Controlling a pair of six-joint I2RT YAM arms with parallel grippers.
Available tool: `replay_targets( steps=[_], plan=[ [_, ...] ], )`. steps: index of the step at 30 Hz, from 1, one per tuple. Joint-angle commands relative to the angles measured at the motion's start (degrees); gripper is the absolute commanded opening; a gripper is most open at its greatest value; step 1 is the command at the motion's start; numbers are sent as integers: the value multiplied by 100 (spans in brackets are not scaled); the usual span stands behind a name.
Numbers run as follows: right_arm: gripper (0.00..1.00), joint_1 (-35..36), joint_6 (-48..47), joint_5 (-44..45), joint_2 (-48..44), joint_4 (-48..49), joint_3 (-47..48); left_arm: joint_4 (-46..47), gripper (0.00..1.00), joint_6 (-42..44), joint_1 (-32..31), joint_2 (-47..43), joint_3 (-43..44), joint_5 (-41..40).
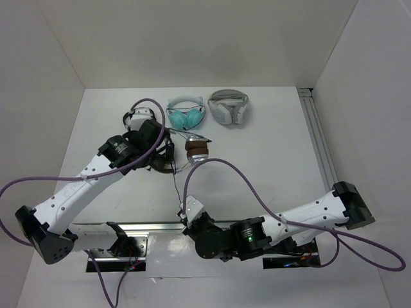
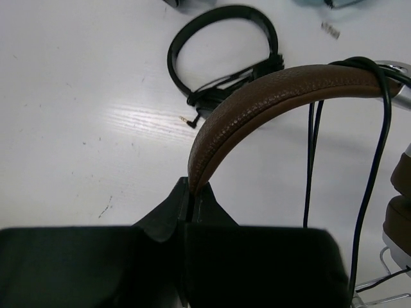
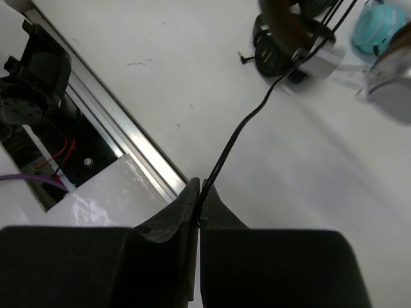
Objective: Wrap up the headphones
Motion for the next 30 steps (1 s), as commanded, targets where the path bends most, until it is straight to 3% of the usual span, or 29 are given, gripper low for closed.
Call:
replay_targets(
  steps=[1,8,18,26,30],
  plan=[
    [0,60,-349,511,91,-998,702,272,0,-201,-312,-45,-177,-87],
    [4,60,-1000,811,152,-2393,1414,720,0,1274,-963,-45,-635,1021],
    [4,60,-1028,1066,477,-3889,1925,773,0,2040,-1877,-168,-1188,2111],
    [8,60,-1069,1330,-224,-3786,1390,949,0,2330,-2492,-493,-1522,3093],
    [11,60,-1176,1058,-489,-3575,1161,1002,0,2384,-2739,-599,-1523,3306]
  ],
)
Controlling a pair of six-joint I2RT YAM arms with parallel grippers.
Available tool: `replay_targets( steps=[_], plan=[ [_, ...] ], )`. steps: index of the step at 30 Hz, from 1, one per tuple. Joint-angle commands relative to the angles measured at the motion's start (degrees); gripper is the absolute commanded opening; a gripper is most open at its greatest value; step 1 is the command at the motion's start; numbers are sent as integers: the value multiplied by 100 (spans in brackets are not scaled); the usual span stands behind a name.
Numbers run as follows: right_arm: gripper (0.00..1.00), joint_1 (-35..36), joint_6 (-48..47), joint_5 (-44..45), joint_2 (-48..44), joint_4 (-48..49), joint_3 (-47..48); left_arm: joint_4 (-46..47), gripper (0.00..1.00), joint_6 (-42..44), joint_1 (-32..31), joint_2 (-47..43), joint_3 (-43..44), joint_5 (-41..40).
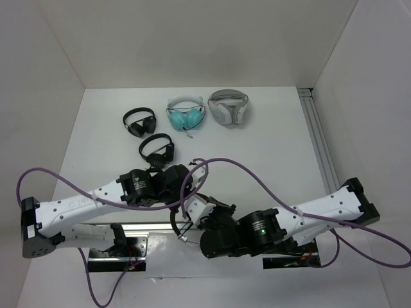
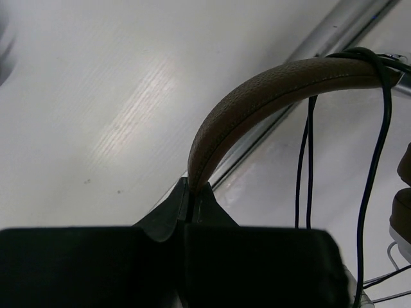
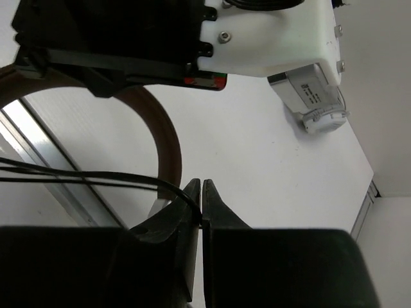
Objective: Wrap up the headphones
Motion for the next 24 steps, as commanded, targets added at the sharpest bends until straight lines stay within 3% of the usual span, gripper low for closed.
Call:
replay_targets(
  steps=[1,8,15,24],
  plan=[
    [11,45,-36,80,-404,82,-99,291,0,222,-158,-221,38,633],
    [12,45,70,-77,-607,3,-274,344,0,328,-579,-221,38,1021],
    [15,45,123,-254,-1230,283,-643,-103,0,12,-580,-221,345,160],
    [23,-17,-52,-324,-1363,723,-836,-157,0,196,-580,-466,521,625]
  ],
)
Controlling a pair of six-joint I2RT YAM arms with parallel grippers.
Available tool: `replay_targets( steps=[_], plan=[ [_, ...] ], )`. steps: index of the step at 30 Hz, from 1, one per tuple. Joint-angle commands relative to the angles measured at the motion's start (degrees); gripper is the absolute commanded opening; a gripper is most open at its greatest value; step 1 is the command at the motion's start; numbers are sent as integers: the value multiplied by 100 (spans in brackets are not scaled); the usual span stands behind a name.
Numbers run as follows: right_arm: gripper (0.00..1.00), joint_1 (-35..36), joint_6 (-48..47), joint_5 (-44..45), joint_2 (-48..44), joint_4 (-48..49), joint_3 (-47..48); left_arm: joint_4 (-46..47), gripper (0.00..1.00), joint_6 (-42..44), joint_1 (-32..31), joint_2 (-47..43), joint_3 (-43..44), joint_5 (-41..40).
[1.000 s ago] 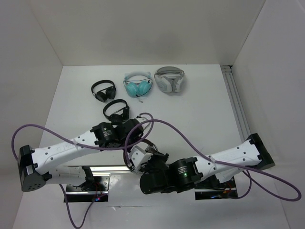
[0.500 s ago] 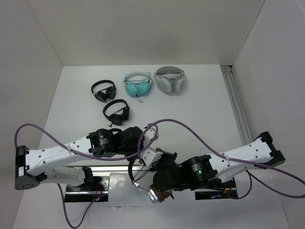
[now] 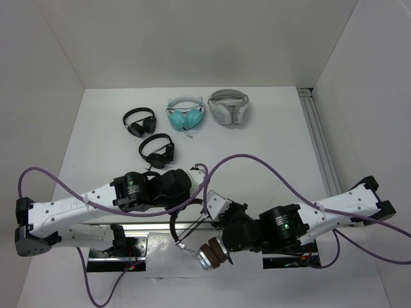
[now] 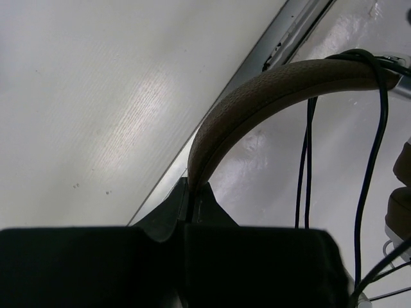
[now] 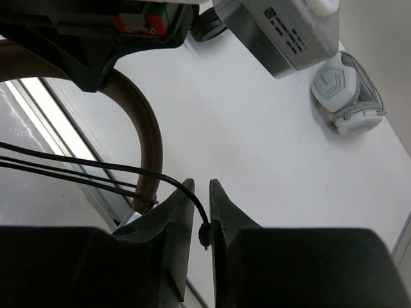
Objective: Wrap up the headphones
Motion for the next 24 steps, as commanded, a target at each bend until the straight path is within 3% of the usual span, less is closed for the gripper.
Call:
replay_targets(
  steps=[1,15,24],
  plan=[
    [23,-130,-112,116,-115,529,-89,-37,0,113,-40,-255,283,422],
    [33,-1071,-692,-1176,96,1461,-493,-625,0,-53,-40,-158,1012,-175],
    [45,-1142,-639,-879,-88,1689,-678,-1267,0,-318,-40,105,1338,-773]
  ],
)
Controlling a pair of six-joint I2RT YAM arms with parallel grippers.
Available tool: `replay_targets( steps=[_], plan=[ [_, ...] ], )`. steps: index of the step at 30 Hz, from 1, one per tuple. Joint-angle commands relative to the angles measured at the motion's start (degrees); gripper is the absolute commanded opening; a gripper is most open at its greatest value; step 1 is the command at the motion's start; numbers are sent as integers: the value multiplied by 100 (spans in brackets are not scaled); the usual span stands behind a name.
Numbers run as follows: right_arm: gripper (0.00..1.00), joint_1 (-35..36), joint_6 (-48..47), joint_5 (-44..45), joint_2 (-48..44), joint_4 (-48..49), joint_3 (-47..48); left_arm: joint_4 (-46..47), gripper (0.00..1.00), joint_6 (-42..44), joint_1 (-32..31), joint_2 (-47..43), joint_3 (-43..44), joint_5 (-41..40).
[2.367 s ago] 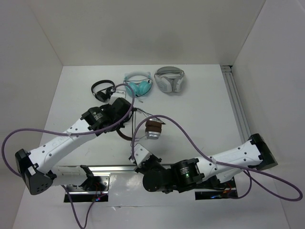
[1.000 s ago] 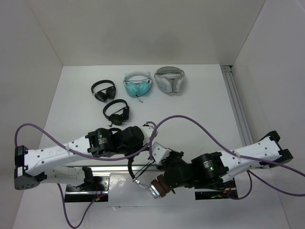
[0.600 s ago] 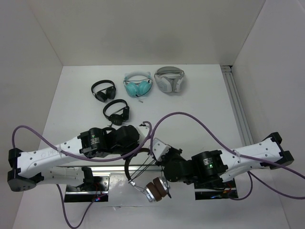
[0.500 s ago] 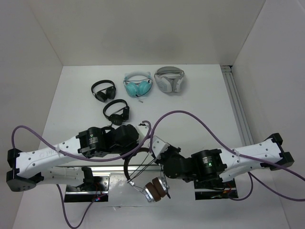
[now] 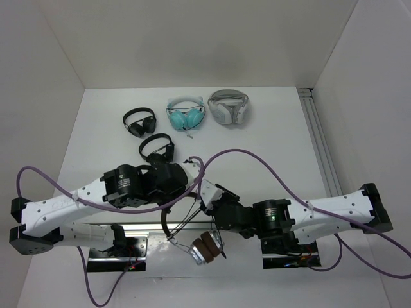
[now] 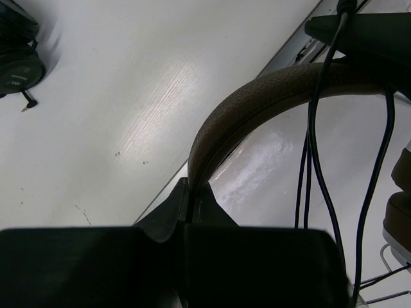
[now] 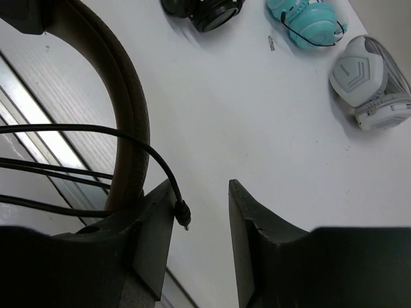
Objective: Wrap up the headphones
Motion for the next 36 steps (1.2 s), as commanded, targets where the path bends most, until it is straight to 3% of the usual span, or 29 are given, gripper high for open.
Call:
replay_targets(
  steps=[1,7,12,16,26,29,36],
  plan=[
    [46,-3,-18,138,-173,398,-5,-19,0,-278,-29,18,276,-211],
    [56,-3,96,411,-410,345,-5,-150,0,-401,-29,132,389,-386],
    [81,-56,420,831,-463,-32,-5,-204,0,-472,251,124,504,-562],
    [91,-56,474,754,-411,-33,-5,-12,0,-279,804,-113,627,67],
    [93,-117,535,270,-648,-445,259,331,0,-23,2211,-360,364,947],
    [94,-117,588,436,-727,-446,311,464,0,126,2274,-360,259,1474],
    [95,-170,710,1280,-463,-560,426,666,0,267,2133,-255,-154,1889]
  ],
)
